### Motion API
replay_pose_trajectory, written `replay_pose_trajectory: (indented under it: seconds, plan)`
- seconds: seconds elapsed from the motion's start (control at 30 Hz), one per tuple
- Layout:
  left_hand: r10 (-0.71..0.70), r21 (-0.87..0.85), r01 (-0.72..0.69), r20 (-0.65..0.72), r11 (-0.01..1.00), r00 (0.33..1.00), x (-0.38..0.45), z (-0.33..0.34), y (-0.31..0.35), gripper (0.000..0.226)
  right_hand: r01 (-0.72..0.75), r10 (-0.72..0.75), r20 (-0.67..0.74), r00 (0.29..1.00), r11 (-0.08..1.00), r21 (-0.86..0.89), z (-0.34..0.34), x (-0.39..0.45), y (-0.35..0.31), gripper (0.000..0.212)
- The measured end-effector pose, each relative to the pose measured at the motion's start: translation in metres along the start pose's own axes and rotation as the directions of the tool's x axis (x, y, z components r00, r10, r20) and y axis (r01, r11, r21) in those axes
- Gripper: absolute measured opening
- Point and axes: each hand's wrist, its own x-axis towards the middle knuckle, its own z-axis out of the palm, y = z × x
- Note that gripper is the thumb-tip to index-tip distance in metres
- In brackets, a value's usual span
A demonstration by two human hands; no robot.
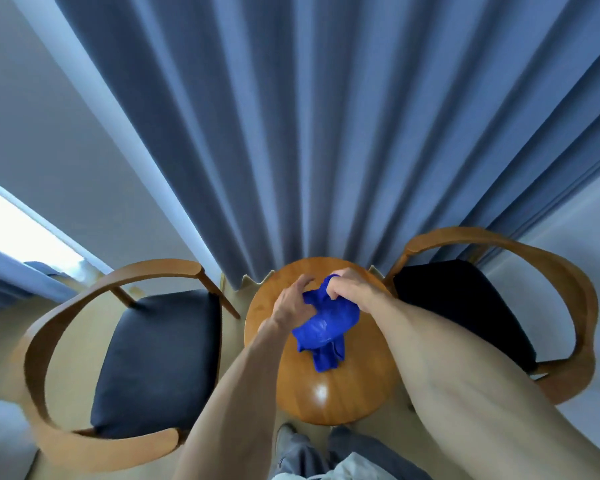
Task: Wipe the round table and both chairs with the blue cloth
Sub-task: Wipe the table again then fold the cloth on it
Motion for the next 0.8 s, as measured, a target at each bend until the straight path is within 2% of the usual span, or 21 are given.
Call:
replay_pose_trajectory:
  seconds: [0.07,0.17,0.27,0.37,0.43,0.5,0.57,0.63,0.7,0.77,0.8]
  plan:
    - [0.022,-0.012,-0.022,0.047,1.000,0.999,0.005,-0.006,0.013,0.069,0.055,-0.054,0.019,0.998,0.997,-0.063,-0.009,0.000,-0.005,0.016]
    - [0.020,0.051,-0.024,0.075,0.998,0.997,0.013,-0.011,0.024,0.040,0.117,-0.117,0.006,0.993,0.980,-0.162,-0.017,0.002,-0.009,0.027]
    - [-0.030,0.024,0.029,0.047,0.999,0.998,0.017,-0.013,0.032,0.022,0.117,-0.128,-0.054,0.990,0.978,-0.174,-0.027,0.005,-0.010,0.010]
    - [-0.096,-0.166,0.097,0.010,0.981,0.995,0.020,-0.013,0.039,0.008,0.127,-0.148,-0.087,0.985,0.969,-0.211,-0.037,0.007,-0.014,0.011]
    - [-0.139,-0.362,0.135,0.017,0.922,0.990,0.022,-0.016,0.047,0.005,0.192,-0.220,-0.094,0.971,0.952,-0.240,-0.044,0.007,-0.020,0.016]
    - [-0.168,-0.455,0.134,-0.035,0.881,0.985,0.028,-0.024,0.053,0.003,0.250,-0.275,-0.075,0.959,0.939,-0.238,-0.051,0.006,-0.029,0.027]
    - [-0.159,-0.383,0.106,-0.109,0.918,0.981,0.035,-0.035,0.056,0.015,0.256,-0.281,-0.061,0.958,0.930,-0.263,-0.058,0.009,-0.037,0.037]
    - [-0.119,-0.251,0.074,-0.171,0.965,0.978,0.040,-0.046,0.060,0.023,0.229,-0.294,-0.145,0.945,0.909,-0.349,-0.062,0.012,-0.045,0.038]
    - [-0.054,-0.142,0.022,-0.228,0.990,0.972,0.044,-0.053,0.064,0.022,0.211,-0.326,-0.292,0.899,0.907,-0.364,-0.064,0.013,-0.056,0.027]
    - [0.010,-0.064,-0.027,-0.249,0.998,0.968,0.045,-0.057,0.066,0.018,0.223,-0.371,-0.374,0.850,0.897,-0.382,-0.065,0.010,-0.065,0.005]
    - [0.025,-0.064,-0.041,-0.229,0.997,0.973,0.045,-0.058,0.067,0.016,0.237,-0.391,-0.378,0.839,0.888,-0.394,-0.065,0.009,-0.069,0.012]
